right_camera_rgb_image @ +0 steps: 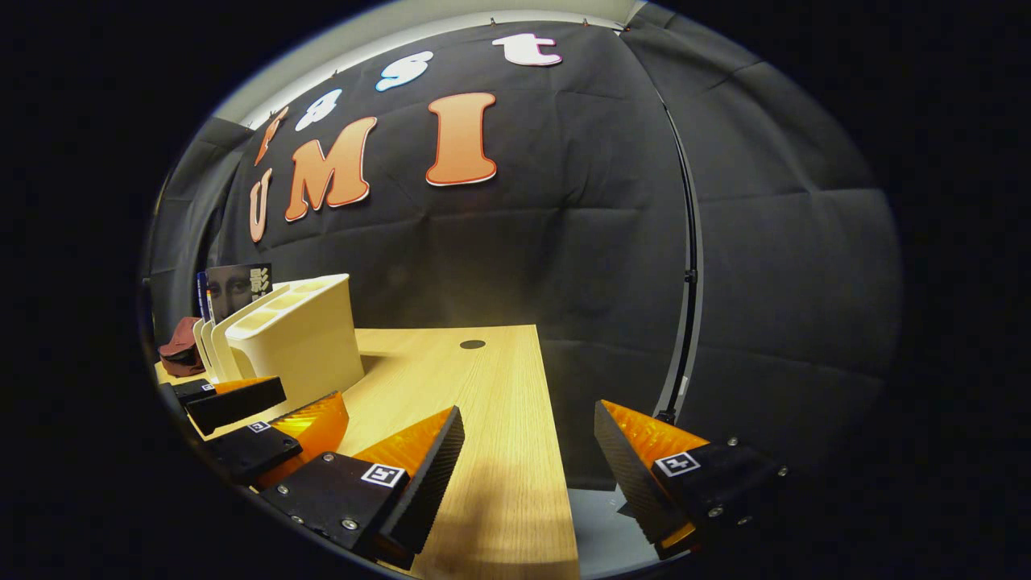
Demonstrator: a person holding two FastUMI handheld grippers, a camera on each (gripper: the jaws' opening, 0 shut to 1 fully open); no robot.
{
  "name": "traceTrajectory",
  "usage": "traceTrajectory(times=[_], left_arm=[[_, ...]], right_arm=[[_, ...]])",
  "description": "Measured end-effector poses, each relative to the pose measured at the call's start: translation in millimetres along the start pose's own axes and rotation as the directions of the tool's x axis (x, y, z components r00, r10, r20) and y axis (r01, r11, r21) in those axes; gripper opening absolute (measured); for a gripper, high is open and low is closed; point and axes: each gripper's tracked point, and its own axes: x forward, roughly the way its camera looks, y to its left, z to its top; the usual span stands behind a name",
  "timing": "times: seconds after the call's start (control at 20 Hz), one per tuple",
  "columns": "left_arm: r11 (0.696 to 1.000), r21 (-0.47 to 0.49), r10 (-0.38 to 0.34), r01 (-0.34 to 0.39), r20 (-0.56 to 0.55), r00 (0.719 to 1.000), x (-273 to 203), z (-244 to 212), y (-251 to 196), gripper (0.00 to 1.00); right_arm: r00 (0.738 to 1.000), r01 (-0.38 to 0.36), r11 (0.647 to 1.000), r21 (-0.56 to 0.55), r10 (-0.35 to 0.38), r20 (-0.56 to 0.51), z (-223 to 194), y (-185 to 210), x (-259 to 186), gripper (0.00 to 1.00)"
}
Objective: Open the schoolbag, grab two books from the bookshelf and put them into the schoolbag.
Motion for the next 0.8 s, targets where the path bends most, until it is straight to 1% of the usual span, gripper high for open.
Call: traceTrajectory(times=[0.8], left_arm=[[1.0,0.0,0.0,0.0,0.0,1.0,0.2,0.0,0.0,0.98]], right_arm=[[1.0,-0.001,1.0,0.0,0.001,0.0,-0.3,0.0,0.0,0.97]])
